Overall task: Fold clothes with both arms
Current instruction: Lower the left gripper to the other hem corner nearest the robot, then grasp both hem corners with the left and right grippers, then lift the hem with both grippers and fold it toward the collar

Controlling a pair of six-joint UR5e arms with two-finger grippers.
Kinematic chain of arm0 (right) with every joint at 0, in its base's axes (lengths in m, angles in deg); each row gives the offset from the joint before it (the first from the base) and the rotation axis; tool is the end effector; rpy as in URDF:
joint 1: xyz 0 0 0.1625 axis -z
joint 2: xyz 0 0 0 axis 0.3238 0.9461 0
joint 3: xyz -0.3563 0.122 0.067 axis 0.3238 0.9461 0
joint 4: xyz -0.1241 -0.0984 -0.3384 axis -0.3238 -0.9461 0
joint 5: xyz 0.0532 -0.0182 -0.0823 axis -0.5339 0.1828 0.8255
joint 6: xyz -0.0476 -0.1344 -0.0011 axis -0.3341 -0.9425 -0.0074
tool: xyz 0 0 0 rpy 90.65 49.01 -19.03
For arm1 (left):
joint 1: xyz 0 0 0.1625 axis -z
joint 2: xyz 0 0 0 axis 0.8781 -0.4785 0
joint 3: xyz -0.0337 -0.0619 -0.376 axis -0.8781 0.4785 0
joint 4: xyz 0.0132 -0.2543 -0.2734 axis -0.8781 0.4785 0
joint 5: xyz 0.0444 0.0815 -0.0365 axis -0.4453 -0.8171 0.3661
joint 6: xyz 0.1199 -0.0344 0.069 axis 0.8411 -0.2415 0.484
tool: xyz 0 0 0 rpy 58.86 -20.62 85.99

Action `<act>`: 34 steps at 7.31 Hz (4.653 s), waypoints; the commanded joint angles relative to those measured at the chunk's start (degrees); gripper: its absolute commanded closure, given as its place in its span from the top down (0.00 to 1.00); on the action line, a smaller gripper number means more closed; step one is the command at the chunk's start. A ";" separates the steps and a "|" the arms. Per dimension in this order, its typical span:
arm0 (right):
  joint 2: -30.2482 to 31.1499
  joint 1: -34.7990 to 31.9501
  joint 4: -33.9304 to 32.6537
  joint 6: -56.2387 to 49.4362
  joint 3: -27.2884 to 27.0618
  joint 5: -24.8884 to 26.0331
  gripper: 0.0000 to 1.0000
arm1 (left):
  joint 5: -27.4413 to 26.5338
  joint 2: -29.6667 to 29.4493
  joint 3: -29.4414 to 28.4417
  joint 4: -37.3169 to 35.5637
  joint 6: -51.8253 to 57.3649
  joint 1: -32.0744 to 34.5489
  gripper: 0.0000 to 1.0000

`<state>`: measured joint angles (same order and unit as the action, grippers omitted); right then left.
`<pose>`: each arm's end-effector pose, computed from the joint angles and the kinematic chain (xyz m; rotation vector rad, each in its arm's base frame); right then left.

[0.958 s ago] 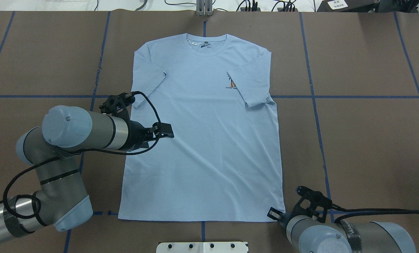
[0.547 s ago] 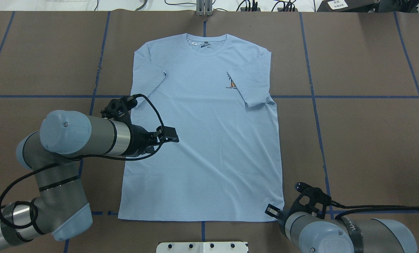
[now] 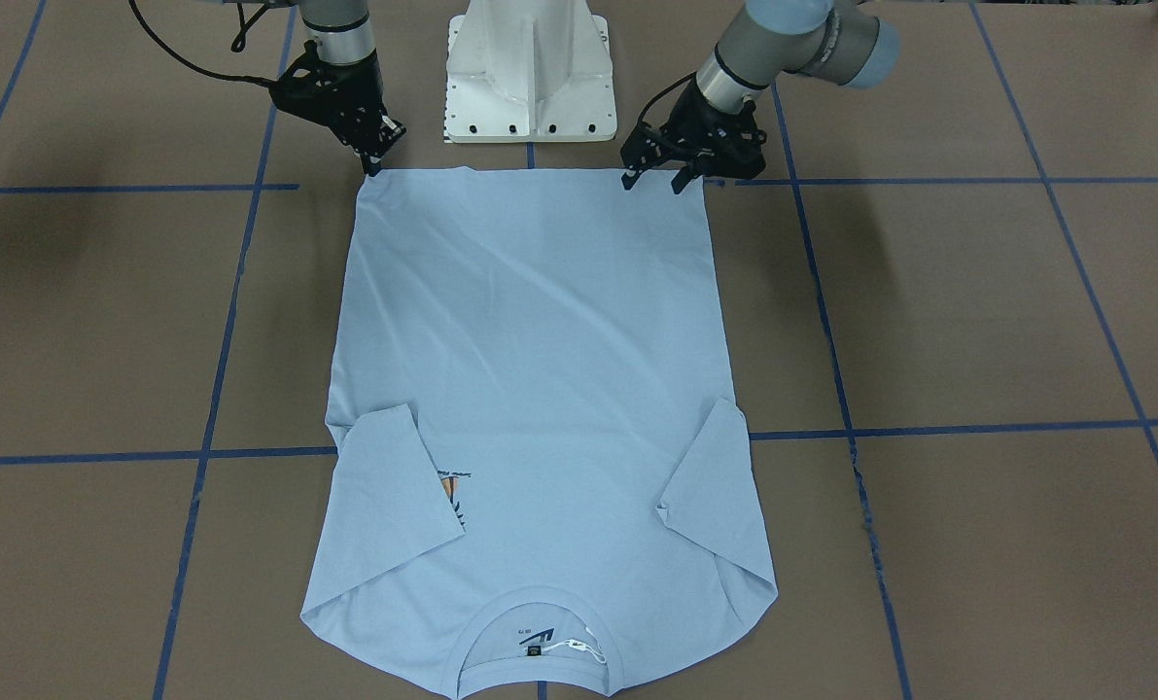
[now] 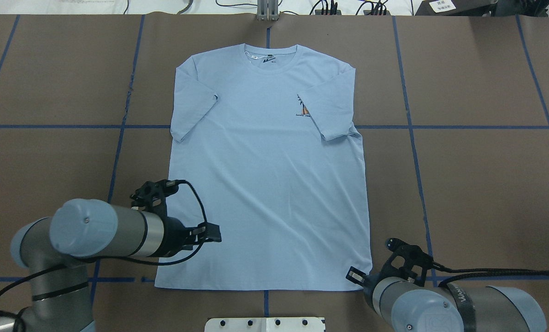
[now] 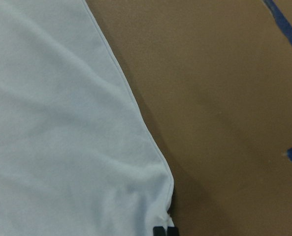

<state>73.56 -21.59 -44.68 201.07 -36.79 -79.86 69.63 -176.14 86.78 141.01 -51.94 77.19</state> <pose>-0.4744 -0.1790 0.3580 -0.0095 -0.7740 0.5657 0.4637 -0.2413 0.3283 -0.0474 1.1509 -0.1889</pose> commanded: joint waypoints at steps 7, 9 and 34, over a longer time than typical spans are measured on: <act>0.19 0.14 0.00 0.34 0.17 0.19 0.00 | 0.63 -0.81 2.03 -16.73 -2.14 -5.59 0.74; 0.19 0.14 0.00 0.34 0.26 0.19 0.00 | 0.63 -0.81 1.94 -16.73 -2.14 -4.97 0.71; -2.21 -10.71 -1.14 -8.86 -7.26 4.23 0.00 | -0.67 -7.80 11.49 -23.59 -2.35 6.07 0.00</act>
<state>77.29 -26.70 -45.59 196.29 -49.11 -75.78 69.73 -179.68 103.37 117.38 -57.52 78.51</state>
